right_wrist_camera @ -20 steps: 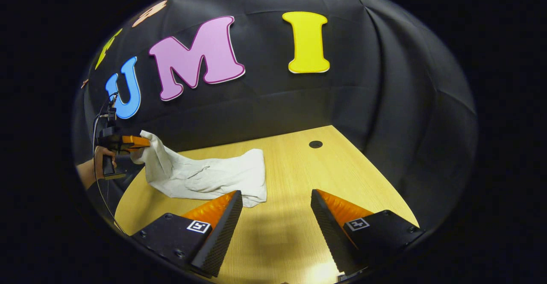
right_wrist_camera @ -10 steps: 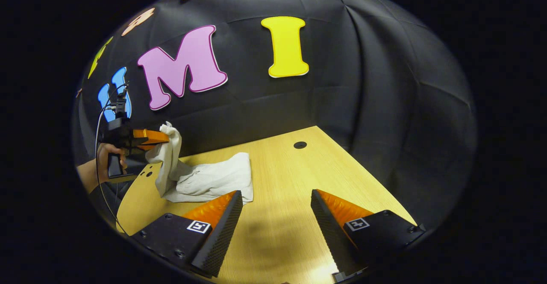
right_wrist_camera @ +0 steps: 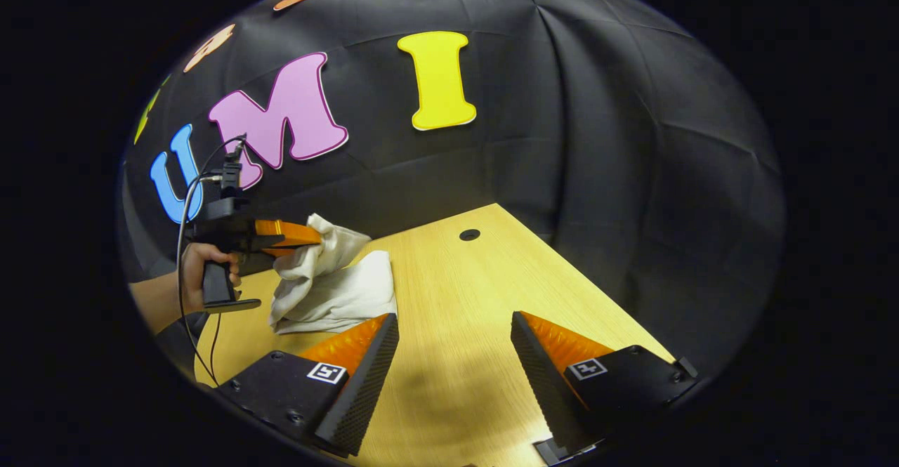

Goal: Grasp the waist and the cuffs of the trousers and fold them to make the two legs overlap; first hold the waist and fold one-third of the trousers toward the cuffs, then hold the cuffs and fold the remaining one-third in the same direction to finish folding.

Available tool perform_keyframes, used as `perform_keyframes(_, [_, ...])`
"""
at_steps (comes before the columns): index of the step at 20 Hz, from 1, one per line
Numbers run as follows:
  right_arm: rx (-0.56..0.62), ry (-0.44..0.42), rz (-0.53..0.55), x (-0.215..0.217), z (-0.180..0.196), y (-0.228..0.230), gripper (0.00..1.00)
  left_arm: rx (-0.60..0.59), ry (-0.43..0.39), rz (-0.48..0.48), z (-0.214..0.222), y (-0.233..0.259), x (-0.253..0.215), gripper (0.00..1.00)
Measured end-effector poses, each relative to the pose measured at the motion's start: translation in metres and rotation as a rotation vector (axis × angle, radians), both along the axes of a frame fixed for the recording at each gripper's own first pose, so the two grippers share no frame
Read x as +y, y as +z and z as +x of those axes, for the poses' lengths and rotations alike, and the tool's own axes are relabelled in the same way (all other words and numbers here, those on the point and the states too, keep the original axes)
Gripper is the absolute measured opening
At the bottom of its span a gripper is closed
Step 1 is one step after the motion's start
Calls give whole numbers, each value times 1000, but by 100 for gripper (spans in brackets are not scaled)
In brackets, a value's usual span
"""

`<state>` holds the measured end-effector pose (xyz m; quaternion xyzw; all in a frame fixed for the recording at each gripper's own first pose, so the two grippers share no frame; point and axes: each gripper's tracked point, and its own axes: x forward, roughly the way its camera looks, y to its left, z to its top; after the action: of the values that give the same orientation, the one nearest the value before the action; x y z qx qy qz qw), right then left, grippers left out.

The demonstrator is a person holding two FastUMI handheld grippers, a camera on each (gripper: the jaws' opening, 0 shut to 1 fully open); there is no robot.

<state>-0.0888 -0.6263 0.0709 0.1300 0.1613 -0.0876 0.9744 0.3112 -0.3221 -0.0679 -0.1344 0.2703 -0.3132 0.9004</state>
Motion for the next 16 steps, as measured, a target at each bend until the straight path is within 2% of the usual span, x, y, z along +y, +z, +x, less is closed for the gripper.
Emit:
perform_keyframes(1, [-2, 2, -2, 0, -2, 1, 98, 3, 1, 14, -5, -5, 2, 11])
perform_keyframes(2, [-4, 7, -3, 1, -4, 3, 98, 0, -6, 3, -9, -5, 0, 4])
perform_keyframes(5, [-17, 20, -10, 6, -9, 10, 98, -10, -42, -40, -32, 5, 0, 66])
perform_keyframes(6, [-24, 27, -12, 9, -12, 14, 98, -18, -31, -37, -40, 9, 9, 64])
perform_keyframes(7, [-31, 34, -14, 10, -11, 16, 98, -29, -19, -32, -47, 11, 20, 92])
perform_keyframes(10, [-53, 60, -22, 26, -25, 30, 98, -101, 43, -13, -80, 29, 68, 97])
perform_keyframes(13, [-83, 84, -32, 44, -37, 44, 98, -230, 105, 40, -125, 53, 129, 97])
perform_keyframes(16, [-110, 104, -63, 63, -52, 61, 98, -355, 210, 95, -180, 75, 198, 97])
